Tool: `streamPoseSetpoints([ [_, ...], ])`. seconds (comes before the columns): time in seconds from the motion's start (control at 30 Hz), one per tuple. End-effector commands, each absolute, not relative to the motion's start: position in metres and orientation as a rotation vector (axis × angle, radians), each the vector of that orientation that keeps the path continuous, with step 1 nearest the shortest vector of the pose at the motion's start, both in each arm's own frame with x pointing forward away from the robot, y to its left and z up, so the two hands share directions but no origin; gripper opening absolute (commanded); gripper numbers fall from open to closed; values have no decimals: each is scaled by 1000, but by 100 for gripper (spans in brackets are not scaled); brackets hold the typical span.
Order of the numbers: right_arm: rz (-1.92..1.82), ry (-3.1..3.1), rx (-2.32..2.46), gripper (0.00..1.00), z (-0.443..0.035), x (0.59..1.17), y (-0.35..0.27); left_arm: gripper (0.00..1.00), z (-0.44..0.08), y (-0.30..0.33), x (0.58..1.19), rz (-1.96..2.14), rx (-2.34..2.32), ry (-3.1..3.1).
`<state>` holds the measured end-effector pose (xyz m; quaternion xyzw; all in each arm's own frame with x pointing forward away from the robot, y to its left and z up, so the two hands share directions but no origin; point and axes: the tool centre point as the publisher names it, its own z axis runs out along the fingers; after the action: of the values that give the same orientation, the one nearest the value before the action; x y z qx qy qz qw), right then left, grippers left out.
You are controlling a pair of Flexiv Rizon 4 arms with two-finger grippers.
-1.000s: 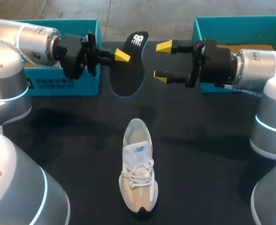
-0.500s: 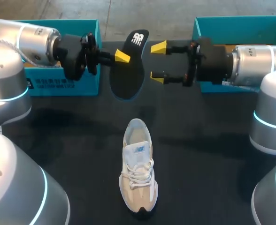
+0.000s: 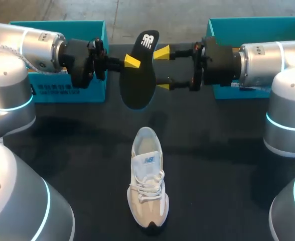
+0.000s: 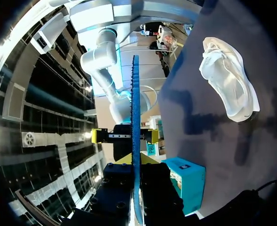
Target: Take the shoe out of the shoebox, open the shoe tongue, remove and reinsert the insole, then place the shoe into the shoebox
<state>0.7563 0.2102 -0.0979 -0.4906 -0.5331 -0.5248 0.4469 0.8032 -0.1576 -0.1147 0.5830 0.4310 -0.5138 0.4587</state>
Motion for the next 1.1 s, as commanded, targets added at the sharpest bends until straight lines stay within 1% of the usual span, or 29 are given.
streamPoseSetpoints([
  [0.03,-1303,-1323,-1218,100,-101,755,216,0,-115,-161,806,-1264,1441,1059],
  [0.1,-1293,-1336,-1218,100,-102,754,219,0,-116,-162,806,-1264,1438,1062],
  [0.13,-1288,-1340,-1217,95,-103,754,221,0,-116,-162,806,-1265,1437,1062],
  [0.17,-1285,-1342,-1214,94,-103,754,222,0,-116,-162,806,-1270,1434,1063],
  [0.27,-1276,-1349,-1207,85,-105,754,225,0,-117,-163,806,-1275,1432,1065],
  [0.4,-1271,-1356,-1204,83,-107,754,229,0,-118,-163,807,-1282,1425,1070],
  [0.5,-1269,-1364,-1205,69,-107,755,230,0,-119,-164,807,-1276,1419,1077],
  [0.57,-1258,-1370,-1212,63,-107,755,231,0,-120,-165,808,-1272,1412,1082],
  [0.67,-1254,-1373,-1216,61,-108,755,233,0,-121,-166,808,-1265,1406,1089],
  [0.7,-1252,-1374,-1217,58,-108,755,233,0,-121,-166,808,-1263,1402,1093],
  [0.93,-1238,-1391,-1218,48,-111,754,236,0,-121,-169,810,-1262,1385,1101],
  [1.1,-1234,-1403,-1218,47,-112,752,237,0,-121,-170,809,-1261,1382,1104],
])
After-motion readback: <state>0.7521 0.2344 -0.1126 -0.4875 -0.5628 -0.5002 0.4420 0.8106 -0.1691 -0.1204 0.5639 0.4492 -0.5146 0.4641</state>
